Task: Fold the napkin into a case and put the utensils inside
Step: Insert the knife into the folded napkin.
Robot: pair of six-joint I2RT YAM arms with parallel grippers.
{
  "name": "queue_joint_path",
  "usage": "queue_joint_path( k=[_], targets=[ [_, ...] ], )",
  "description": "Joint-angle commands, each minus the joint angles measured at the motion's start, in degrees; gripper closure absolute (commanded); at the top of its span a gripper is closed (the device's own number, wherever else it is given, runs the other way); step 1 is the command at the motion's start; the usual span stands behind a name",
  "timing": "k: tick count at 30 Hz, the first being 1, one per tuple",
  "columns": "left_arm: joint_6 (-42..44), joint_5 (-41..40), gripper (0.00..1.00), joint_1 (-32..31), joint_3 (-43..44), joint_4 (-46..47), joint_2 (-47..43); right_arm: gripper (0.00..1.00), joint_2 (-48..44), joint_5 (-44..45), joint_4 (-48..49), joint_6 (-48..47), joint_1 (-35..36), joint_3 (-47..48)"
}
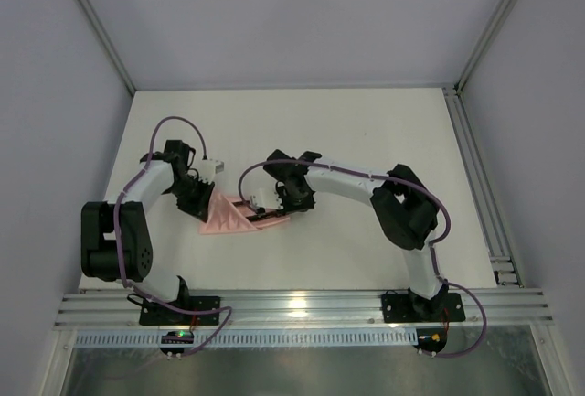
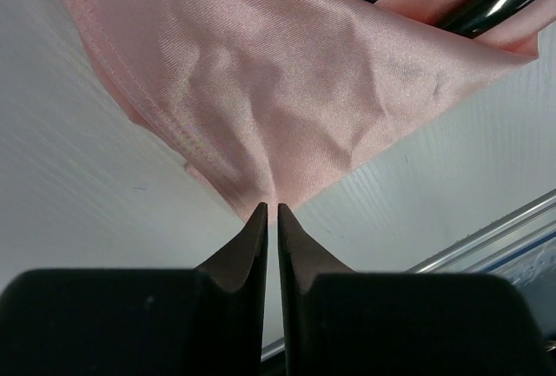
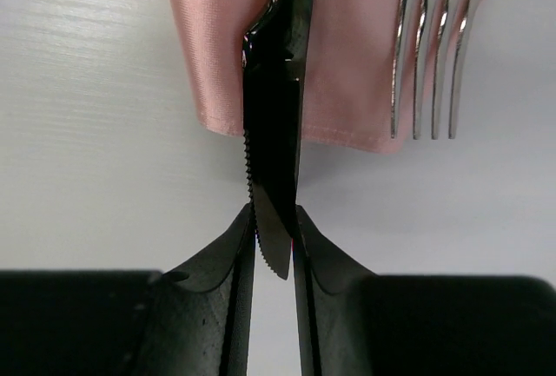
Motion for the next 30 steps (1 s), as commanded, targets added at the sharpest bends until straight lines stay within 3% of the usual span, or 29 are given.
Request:
queue_joint_path(
  k=[1, 5, 18, 25, 30],
  targets=[
    [1.07, 1.63, 0.91, 0.38, 0.04, -0.13, -2.11, 0.85, -1.25, 1.89, -4.83, 0.13, 1.35, 5.79],
    [1.25, 1.71, 0.91, 0.38, 0.13, -0.21, -2.20, 0.85, -0.54, 5.49, -6.78, -0.30, 2.14, 7.73],
    [1.69, 2.16, 0.91, 0.38, -0.49, -0.39, -2.73, 0.88, 5.87, 0.86, -10.47, 8.56, 5.22, 19.86],
    [1.77, 2.68, 0.91, 0.38, -0.40, -0.57, -2.90, 0.91, 8.95, 0.40, -7.14, 17.70, 6.89, 20.92],
    [1.95, 2.77, 0.91, 0.38, -0.31, -0.57, -2.90, 0.91, 9.92, 1.45, -3.02, 19.20, 8.64, 21.09]
  ],
)
